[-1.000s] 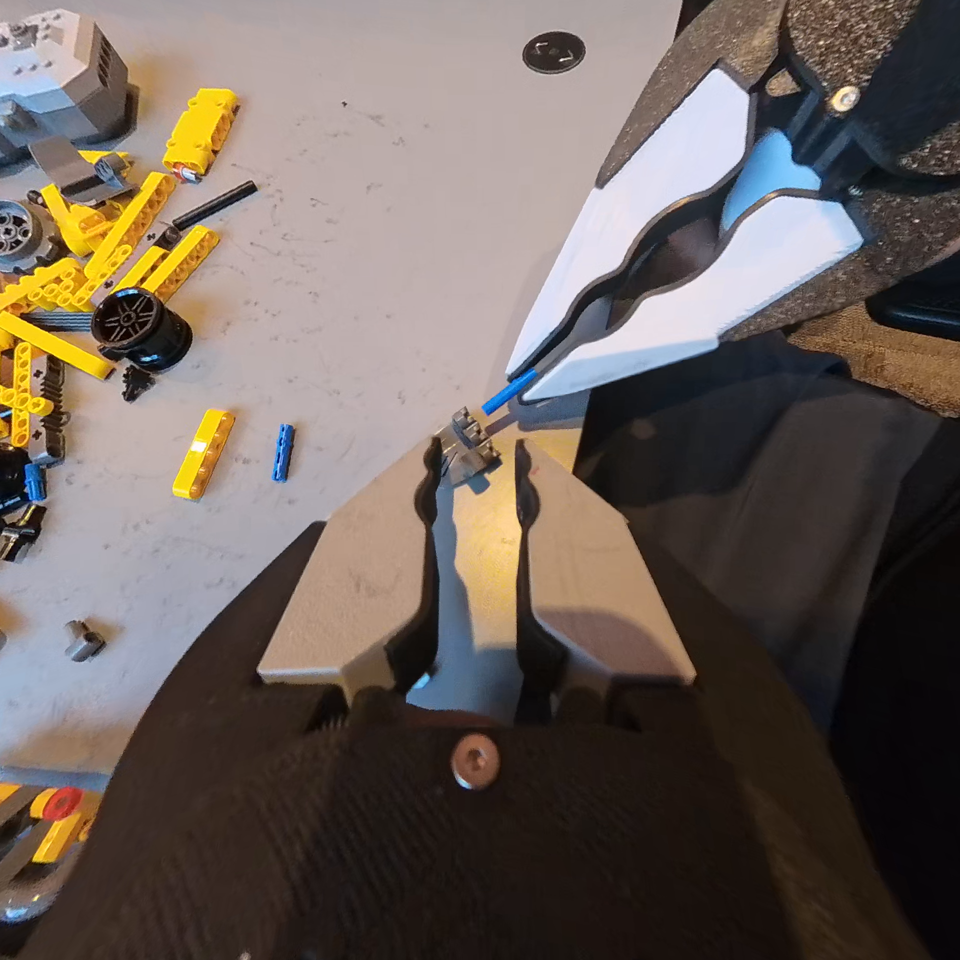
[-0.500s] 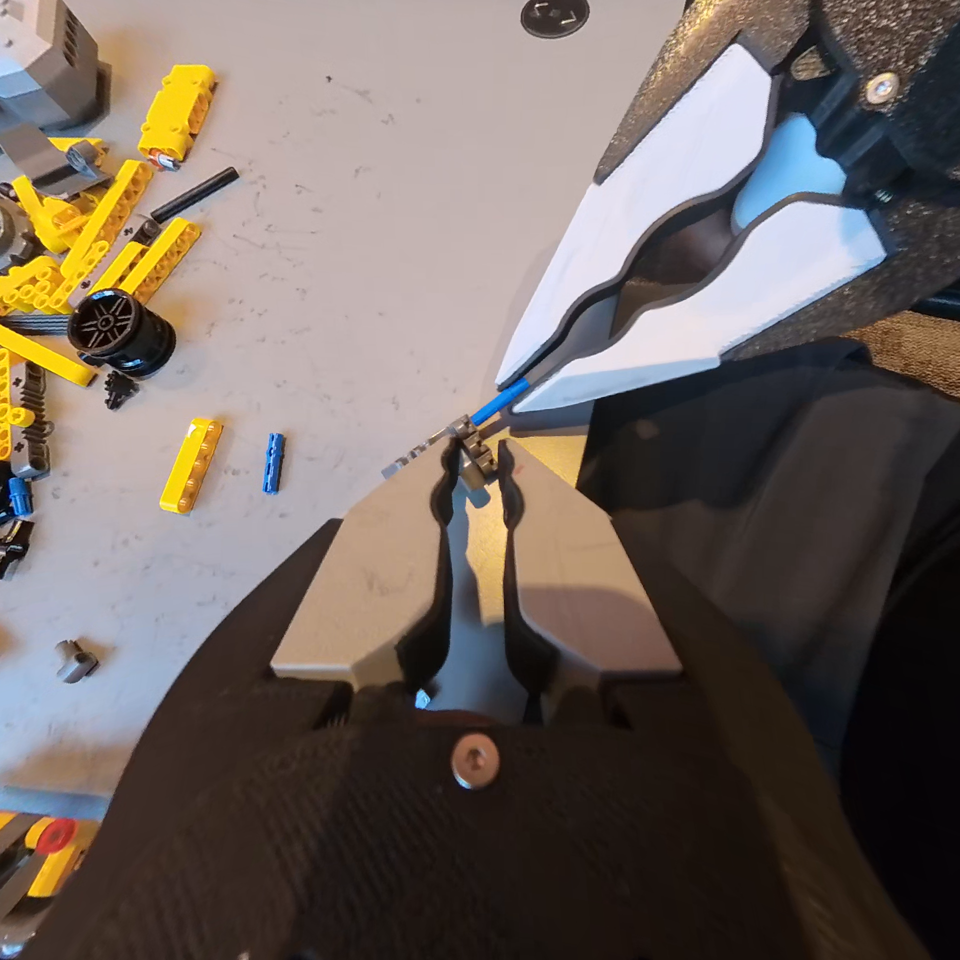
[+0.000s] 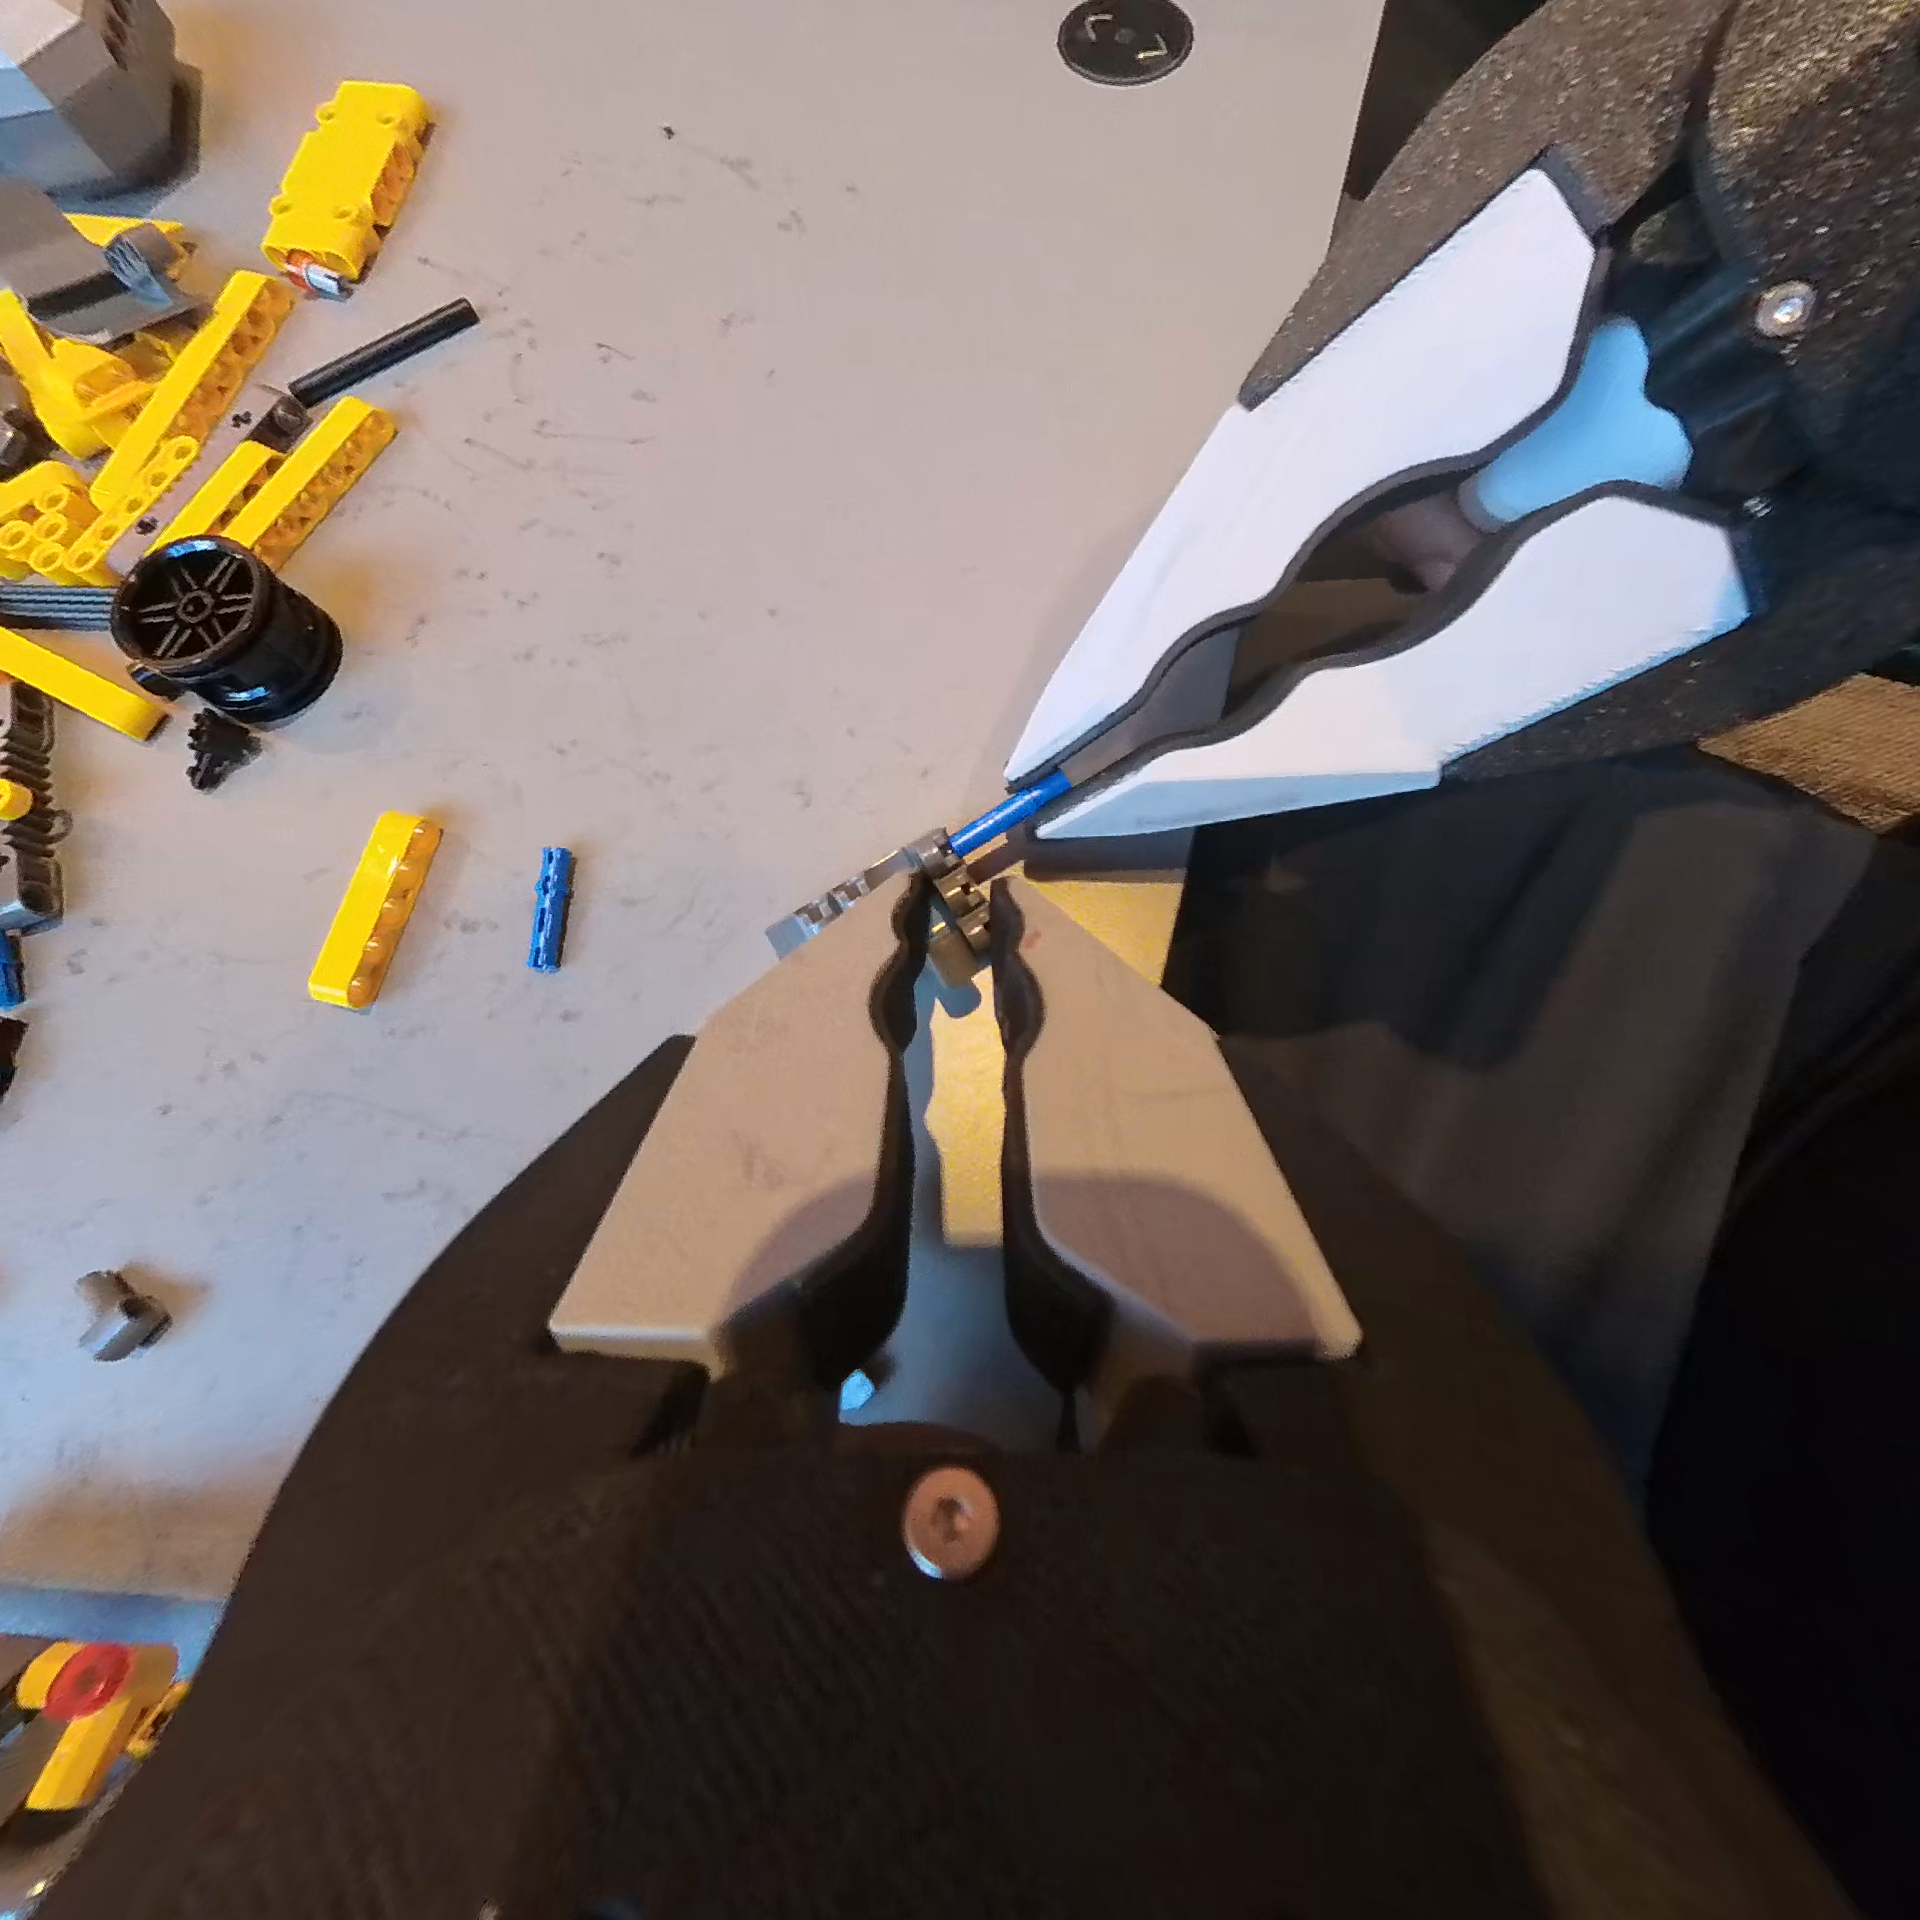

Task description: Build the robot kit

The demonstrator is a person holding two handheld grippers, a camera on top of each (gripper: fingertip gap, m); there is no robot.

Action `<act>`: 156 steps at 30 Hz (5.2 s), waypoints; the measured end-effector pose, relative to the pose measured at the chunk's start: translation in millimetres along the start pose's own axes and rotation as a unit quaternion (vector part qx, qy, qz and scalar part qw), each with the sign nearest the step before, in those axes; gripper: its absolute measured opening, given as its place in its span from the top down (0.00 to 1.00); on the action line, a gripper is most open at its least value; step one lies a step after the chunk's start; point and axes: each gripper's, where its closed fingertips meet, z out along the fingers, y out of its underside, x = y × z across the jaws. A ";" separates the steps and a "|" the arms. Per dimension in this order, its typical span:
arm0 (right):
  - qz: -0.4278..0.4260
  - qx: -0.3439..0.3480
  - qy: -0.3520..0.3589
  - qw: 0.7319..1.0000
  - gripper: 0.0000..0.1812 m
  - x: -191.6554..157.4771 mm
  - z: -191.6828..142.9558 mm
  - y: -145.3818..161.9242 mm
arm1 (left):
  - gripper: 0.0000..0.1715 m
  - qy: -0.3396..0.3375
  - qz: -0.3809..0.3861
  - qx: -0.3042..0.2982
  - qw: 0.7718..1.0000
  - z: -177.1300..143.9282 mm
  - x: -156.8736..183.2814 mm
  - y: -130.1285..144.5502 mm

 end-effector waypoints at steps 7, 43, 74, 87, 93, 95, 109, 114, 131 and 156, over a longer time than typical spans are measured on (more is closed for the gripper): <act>-0.017 0.006 0.019 1.000 0.98 -0.7 -0.6 -3.1 | 0.95 0.001 0.005 -0.001 1.000 -0.5 0.8 0.8; -0.029 0.032 -0.144 0.989 0.88 -29.3 -11.2 -6.9 | 0.95 0.029 0.168 -0.025 0.985 -13.4 12.5 11.8; -0.032 0.033 -0.201 0.978 0.64 -37.8 -19.2 -11.5 | 0.97 0.072 0.267 0.001 0.961 -15.6 39.8 13.4; -0.094 0.002 -0.150 0.984 0.72 -31.9 -11.3 -5.8 | 0.97 0.071 0.256 -0.011 0.964 -15.3 40.2 13.6; -0.072 -0.001 -0.180 0.981 0.74 -38.4 -10.1 -5.2 | 0.97 0.076 0.260 -0.023 0.962 -17.0 41.0 16.1; -0.057 -0.003 -0.192 0.980 0.74 -39.5 -10.8 -5.0 | 0.97 0.081 0.256 -0.022 0.963 -17.2 41.8 16.2; -0.043 -0.001 -0.221 0.974 0.70 -46.8 -13.8 -8.5 | 0.97 0.080 0.247 -0.022 0.965 -15.4 41.8 14.5; -0.027 0.003 -0.217 0.976 0.77 -42.1 -11.6 -8.5 | 0.97 0.075 0.257 -0.025 0.963 -15.4 42.1 15.1; 0.005 0.002 -0.257 0.966 0.86 -46.9 -8.8 -10.0 | 0.97 0.060 0.264 -0.033 0.962 -17.3 35.4 16.5; -0.016 -0.041 -0.220 0.974 0.73 -38.9 -3.6 -2.6 | 0.97 0.058 0.255 -0.031 0.965 -14.9 39.8 15.0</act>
